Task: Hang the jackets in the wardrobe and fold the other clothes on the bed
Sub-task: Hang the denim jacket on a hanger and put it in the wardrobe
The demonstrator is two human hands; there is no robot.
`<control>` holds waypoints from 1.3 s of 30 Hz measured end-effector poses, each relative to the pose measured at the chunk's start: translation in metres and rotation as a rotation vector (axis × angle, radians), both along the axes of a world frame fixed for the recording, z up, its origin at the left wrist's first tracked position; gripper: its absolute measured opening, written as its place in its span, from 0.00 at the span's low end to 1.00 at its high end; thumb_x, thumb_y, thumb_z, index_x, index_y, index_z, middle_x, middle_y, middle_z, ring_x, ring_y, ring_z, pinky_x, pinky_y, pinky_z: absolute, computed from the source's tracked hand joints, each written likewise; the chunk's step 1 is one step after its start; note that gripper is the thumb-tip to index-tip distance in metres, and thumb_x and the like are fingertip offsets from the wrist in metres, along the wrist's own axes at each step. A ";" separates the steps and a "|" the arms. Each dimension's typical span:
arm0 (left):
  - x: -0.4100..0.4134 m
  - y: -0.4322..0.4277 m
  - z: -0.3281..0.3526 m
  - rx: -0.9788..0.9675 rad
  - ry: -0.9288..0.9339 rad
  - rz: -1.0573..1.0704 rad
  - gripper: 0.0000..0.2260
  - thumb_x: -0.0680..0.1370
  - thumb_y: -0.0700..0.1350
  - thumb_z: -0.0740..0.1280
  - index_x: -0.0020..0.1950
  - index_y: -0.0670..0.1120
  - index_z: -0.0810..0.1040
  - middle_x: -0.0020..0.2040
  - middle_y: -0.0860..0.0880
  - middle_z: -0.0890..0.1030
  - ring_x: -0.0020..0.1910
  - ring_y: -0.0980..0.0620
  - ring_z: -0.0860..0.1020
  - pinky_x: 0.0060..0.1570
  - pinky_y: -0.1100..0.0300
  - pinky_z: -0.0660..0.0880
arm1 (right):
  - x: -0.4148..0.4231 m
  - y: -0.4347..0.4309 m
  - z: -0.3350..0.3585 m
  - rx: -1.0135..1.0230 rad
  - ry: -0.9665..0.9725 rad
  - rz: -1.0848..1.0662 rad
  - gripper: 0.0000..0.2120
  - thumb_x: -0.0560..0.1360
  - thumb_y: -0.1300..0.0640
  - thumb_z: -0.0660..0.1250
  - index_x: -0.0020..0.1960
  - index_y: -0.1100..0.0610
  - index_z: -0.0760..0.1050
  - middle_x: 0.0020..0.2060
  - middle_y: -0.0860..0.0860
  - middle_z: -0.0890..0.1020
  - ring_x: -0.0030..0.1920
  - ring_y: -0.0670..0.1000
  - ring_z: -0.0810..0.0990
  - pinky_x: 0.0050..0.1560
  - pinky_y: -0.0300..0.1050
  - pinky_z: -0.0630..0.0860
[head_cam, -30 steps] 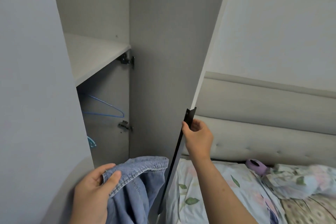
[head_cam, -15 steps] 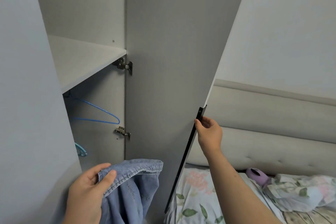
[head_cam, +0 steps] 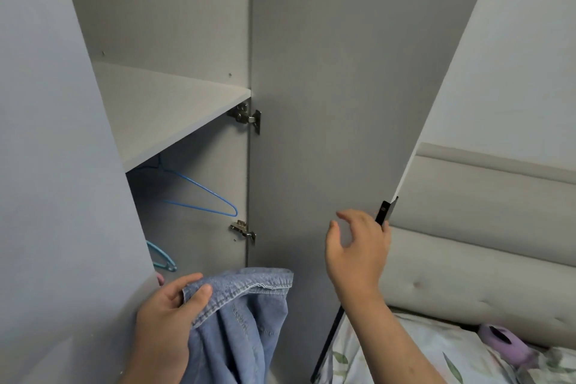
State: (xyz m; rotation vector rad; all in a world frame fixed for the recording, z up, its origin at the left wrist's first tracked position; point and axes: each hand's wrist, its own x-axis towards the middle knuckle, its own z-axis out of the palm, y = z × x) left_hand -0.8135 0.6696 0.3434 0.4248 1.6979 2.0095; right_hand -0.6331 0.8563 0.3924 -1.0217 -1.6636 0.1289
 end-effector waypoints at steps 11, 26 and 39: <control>-0.006 0.006 0.012 0.002 -0.119 0.135 0.09 0.72 0.26 0.68 0.44 0.39 0.80 0.32 0.45 0.84 0.29 0.53 0.80 0.30 0.65 0.79 | -0.098 -0.025 -0.027 -0.128 -0.048 0.713 0.14 0.72 0.59 0.61 0.54 0.57 0.80 0.57 0.48 0.78 0.61 0.48 0.76 0.67 0.42 0.70; -0.020 0.032 0.020 -0.077 -0.086 0.209 0.10 0.71 0.25 0.70 0.43 0.39 0.81 0.34 0.47 0.85 0.31 0.57 0.82 0.34 0.70 0.78 | -0.243 0.095 -0.067 -0.735 -0.274 0.720 0.20 0.76 0.52 0.70 0.66 0.55 0.76 0.63 0.53 0.78 0.55 0.60 0.82 0.55 0.59 0.80; -0.018 0.045 0.021 -0.118 -0.029 0.260 0.11 0.70 0.29 0.73 0.38 0.44 0.83 0.36 0.44 0.85 0.34 0.52 0.81 0.36 0.61 0.79 | -0.269 0.123 -0.104 -0.744 -0.506 0.731 0.31 0.76 0.51 0.71 0.75 0.58 0.65 0.71 0.58 0.70 0.69 0.57 0.72 0.68 0.46 0.67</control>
